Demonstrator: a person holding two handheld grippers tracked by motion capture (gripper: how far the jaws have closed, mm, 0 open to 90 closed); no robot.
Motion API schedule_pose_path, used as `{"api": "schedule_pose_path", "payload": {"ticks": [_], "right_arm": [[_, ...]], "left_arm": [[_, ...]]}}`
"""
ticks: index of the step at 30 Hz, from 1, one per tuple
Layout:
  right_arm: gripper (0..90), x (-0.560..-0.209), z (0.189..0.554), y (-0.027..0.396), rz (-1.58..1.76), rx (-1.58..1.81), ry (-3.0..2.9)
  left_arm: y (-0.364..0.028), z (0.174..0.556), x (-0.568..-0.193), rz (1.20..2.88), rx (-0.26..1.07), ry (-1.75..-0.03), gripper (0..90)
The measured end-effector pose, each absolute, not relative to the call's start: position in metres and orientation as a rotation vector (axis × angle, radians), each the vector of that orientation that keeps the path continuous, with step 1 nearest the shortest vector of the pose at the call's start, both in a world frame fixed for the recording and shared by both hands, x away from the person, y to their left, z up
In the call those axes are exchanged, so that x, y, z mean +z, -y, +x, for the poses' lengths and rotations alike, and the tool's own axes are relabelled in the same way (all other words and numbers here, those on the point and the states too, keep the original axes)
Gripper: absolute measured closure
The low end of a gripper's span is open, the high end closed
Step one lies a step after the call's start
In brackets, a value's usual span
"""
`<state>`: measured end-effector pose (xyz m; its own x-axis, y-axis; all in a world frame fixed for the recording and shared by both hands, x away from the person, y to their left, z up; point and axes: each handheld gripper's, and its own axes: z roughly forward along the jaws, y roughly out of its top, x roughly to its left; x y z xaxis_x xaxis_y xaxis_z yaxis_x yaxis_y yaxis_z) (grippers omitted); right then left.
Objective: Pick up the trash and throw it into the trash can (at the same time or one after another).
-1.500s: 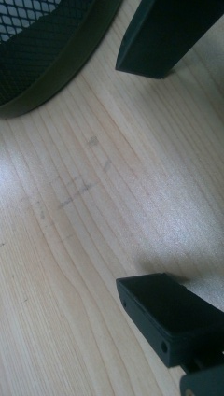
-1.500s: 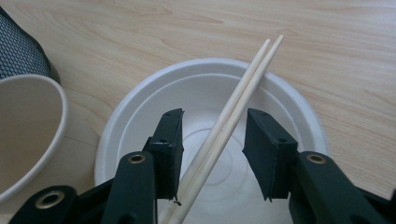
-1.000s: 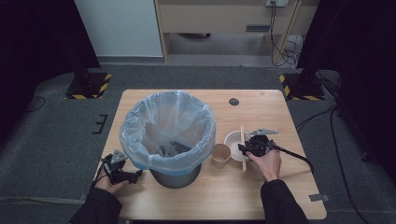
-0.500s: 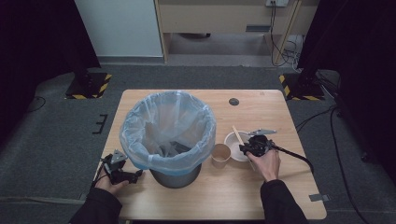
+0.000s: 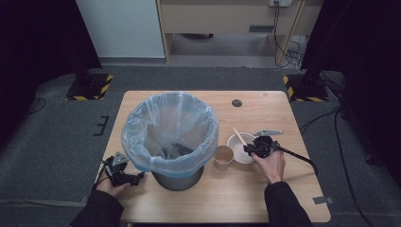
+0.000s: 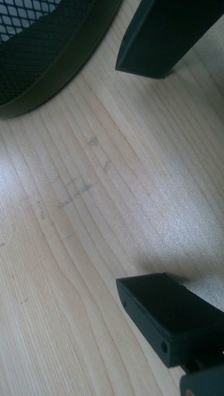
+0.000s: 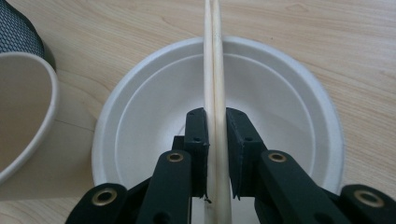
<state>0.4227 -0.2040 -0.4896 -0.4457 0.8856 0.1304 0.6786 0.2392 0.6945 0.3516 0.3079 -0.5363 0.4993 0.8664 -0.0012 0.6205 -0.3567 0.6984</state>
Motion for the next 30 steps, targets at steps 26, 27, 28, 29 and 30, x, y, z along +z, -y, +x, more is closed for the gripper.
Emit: {"api": "schedule_pose_path", "payload": {"ticks": [26, 27, 28, 29, 30], "right_arm": [[80.1, -0.455, 0.416, 0.231, 1.459, 1.24, -2.05], [80.1, -0.453, 0.416, 0.233, 1.459, 1.253, -2.039], [80.1, -0.452, 0.416, 0.235, 1.461, 1.263, -2.03], [80.1, -0.45, 0.415, 0.237, 1.465, 1.282, -2.012], [80.0, -0.447, 0.415, 0.239, 1.469, 1.293, -2.001]], "left_arm": [[-0.308, 0.352, -0.536, 2.1, 0.493, -1.215, 0.0], [-0.308, 0.352, -0.536, 2.1, 0.493, -1.215, 0.0], [-0.308, 0.352, -0.536, 2.1, 0.493, -1.215, 0.0], [-0.308, 0.352, -0.536, 2.1, 0.493, -1.215, 0.0], [-0.308, 0.352, -0.536, 2.1, 0.493, -1.214, 0.0]]}}
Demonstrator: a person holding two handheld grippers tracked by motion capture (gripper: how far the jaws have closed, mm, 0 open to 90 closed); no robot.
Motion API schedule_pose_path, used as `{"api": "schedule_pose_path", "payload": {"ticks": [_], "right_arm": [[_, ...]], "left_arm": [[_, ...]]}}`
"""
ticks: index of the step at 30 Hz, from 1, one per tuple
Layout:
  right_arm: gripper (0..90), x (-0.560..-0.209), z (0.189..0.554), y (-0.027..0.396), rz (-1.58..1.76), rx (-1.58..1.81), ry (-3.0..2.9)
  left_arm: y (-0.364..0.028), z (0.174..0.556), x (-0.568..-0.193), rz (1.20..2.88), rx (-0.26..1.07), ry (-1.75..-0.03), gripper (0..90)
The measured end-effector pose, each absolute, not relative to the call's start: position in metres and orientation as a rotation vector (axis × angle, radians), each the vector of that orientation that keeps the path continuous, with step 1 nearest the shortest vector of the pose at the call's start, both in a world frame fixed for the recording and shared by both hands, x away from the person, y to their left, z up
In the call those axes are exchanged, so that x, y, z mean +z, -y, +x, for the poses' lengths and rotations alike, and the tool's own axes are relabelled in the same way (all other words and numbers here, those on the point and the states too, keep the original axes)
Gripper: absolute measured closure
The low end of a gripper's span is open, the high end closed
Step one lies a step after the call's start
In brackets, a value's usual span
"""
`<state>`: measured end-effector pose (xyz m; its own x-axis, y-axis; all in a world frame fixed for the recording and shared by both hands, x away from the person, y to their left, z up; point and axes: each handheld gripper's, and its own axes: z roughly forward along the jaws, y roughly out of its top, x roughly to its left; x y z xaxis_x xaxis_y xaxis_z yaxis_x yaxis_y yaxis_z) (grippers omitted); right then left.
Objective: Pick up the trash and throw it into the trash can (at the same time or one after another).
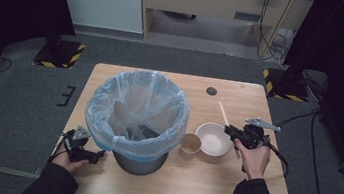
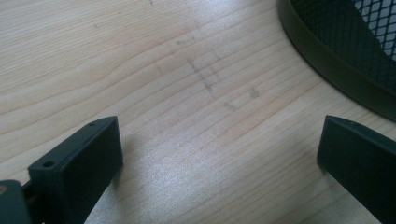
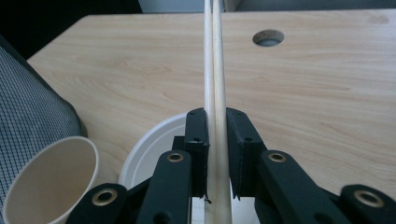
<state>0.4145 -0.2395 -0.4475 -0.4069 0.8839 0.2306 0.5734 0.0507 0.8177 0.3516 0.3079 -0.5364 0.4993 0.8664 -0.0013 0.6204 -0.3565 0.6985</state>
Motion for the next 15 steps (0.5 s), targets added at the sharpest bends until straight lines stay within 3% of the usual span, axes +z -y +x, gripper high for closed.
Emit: {"api": "schedule_pose_path", "payload": {"ticks": [15], "right_arm": [[80.1, -0.418, 0.406, 0.255, 1.418, 1.43, -1.852]], "left_arm": [[-0.308, 0.352, -0.536, 2.1, 0.493, -1.215, 0.0]]}}
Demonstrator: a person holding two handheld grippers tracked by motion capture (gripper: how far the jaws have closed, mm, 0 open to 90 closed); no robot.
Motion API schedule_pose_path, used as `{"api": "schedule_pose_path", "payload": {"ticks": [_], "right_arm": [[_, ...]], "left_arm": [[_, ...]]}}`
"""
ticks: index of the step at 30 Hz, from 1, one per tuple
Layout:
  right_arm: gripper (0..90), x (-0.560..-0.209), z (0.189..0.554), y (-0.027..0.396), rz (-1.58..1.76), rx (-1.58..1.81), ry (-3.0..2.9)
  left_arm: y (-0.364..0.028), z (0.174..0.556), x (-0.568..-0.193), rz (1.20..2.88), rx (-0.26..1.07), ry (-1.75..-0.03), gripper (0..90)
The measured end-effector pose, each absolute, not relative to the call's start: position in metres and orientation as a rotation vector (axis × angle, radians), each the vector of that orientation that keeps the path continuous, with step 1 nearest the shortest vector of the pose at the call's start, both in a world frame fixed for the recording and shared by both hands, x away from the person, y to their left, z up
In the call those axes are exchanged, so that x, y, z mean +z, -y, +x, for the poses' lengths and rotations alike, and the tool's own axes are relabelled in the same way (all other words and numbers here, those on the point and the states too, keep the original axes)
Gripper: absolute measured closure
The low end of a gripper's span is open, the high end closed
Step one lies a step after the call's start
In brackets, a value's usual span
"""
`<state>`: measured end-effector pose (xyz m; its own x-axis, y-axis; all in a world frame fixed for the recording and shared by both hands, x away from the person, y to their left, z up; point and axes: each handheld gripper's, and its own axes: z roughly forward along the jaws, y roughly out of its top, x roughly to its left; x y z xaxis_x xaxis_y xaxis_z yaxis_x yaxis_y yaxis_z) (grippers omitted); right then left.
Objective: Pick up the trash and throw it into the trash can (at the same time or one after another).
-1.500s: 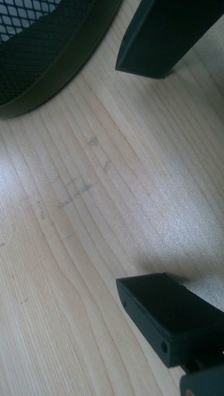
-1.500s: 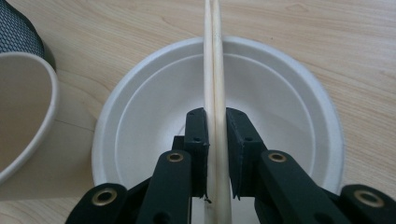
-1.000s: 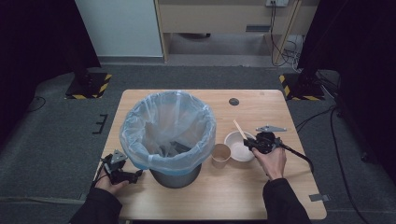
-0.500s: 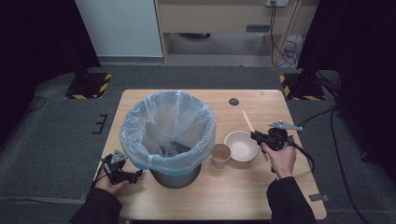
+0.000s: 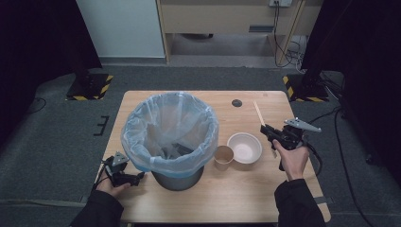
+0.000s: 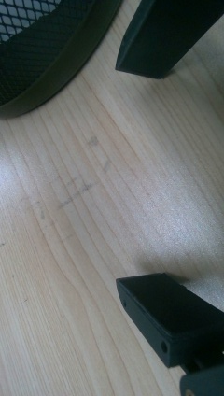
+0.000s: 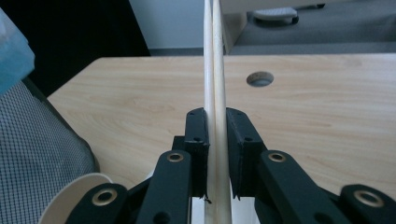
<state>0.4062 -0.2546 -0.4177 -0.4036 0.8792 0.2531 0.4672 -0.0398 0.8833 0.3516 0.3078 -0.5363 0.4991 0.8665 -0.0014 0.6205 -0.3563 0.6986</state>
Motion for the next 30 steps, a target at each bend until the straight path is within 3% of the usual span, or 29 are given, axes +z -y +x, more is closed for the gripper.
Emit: {"api": "schedule_pose_path", "payload": {"ticks": [30], "right_arm": [[80.1, -0.352, 0.38, 0.255, 1.228, 1.672, -1.69]], "left_arm": [[-0.308, 0.352, -0.536, 2.1, 0.493, -1.214, 0.0]]}}
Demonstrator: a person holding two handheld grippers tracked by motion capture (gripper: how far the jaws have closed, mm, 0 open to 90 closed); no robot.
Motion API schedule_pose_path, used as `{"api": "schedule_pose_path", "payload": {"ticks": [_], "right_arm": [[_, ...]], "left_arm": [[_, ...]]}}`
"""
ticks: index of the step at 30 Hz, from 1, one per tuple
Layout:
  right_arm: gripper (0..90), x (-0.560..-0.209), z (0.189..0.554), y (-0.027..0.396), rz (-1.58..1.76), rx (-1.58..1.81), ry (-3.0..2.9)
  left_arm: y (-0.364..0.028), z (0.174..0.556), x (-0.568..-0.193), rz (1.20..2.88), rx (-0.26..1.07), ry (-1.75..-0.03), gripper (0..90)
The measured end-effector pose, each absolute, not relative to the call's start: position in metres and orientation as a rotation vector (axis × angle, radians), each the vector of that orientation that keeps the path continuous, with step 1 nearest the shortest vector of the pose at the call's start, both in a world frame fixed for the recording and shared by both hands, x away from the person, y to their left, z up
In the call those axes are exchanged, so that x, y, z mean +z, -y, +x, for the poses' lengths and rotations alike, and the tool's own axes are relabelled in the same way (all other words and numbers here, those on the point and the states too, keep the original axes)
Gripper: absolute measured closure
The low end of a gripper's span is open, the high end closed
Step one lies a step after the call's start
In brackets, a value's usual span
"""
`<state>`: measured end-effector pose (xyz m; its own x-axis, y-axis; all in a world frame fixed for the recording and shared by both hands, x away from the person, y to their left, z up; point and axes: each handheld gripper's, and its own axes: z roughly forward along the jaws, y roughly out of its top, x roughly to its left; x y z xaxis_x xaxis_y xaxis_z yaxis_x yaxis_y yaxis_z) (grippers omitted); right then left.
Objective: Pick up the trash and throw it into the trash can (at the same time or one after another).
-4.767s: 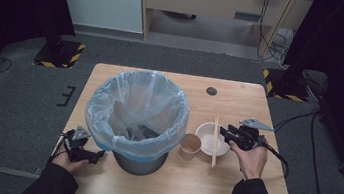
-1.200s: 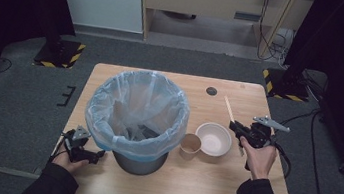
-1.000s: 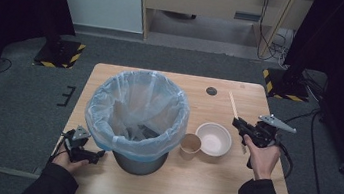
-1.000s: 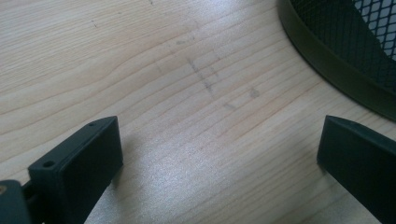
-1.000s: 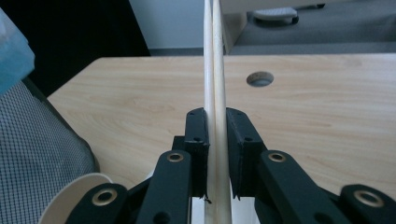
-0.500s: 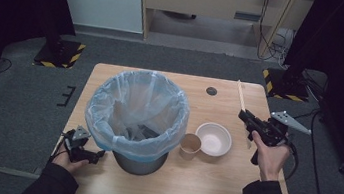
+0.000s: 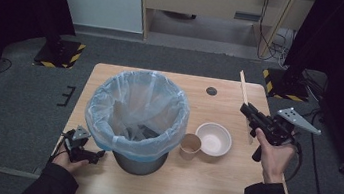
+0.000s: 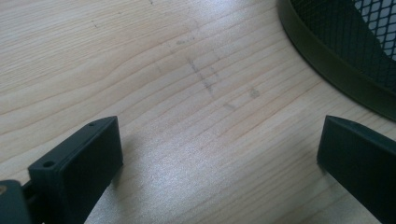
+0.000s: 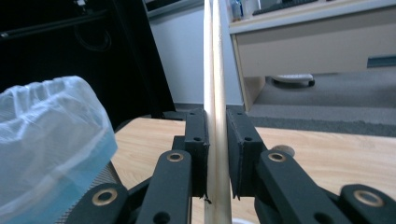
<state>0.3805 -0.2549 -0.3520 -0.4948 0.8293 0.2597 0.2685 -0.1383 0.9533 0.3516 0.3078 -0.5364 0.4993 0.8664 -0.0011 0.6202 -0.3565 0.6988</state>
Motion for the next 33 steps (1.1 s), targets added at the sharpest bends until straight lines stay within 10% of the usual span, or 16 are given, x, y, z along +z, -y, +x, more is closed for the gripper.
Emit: {"api": "schedule_pose_path", "payload": {"ticks": [33], "right_arm": [[80.1, -0.288, 0.366, 0.227, 1.032, 1.841, -1.64]], "left_arm": [[-0.308, 0.352, -0.536, 2.1, 0.493, -1.214, 0.0]]}}
